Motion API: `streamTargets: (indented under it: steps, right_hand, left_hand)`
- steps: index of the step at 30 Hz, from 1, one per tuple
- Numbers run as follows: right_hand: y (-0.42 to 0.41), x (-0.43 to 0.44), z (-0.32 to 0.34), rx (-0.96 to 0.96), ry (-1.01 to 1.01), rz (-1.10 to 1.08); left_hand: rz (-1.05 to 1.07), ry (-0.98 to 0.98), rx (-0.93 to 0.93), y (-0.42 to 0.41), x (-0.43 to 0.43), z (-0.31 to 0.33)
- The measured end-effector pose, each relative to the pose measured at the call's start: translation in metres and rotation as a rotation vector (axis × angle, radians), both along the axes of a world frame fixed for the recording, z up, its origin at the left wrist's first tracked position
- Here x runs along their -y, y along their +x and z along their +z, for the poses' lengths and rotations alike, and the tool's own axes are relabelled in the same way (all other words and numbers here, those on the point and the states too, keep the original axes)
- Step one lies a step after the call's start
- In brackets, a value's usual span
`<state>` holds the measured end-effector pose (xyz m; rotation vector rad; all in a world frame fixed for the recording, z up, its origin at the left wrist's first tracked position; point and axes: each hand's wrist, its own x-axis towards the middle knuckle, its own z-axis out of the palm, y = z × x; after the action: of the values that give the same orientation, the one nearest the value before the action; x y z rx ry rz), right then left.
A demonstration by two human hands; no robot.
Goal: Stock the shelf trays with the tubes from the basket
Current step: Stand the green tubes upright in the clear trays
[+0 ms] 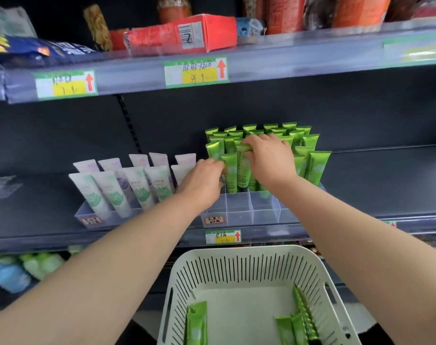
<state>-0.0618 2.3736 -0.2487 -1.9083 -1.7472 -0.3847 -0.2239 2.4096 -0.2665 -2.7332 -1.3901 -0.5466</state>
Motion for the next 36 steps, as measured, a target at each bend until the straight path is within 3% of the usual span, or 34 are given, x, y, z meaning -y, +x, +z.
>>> streamTargets:
  steps: [14,27,36]
  right_hand:
    - [-0.004,-0.033,-0.034,0.121,-0.204,-0.071]
    - [-0.006,0.004,-0.036,0.124,-0.052,-0.044]
    - [-0.011,0.081,-0.105,0.088,-0.068,-0.011]
  left_hand:
    - [-0.031,-0.102,0.067,-0.003,-0.009,-0.018]
    - [-0.043,-0.113,0.072,-0.001,0.017,-0.018]
    - [-0.043,-0.220,0.080,-0.009,0.068,-0.066]
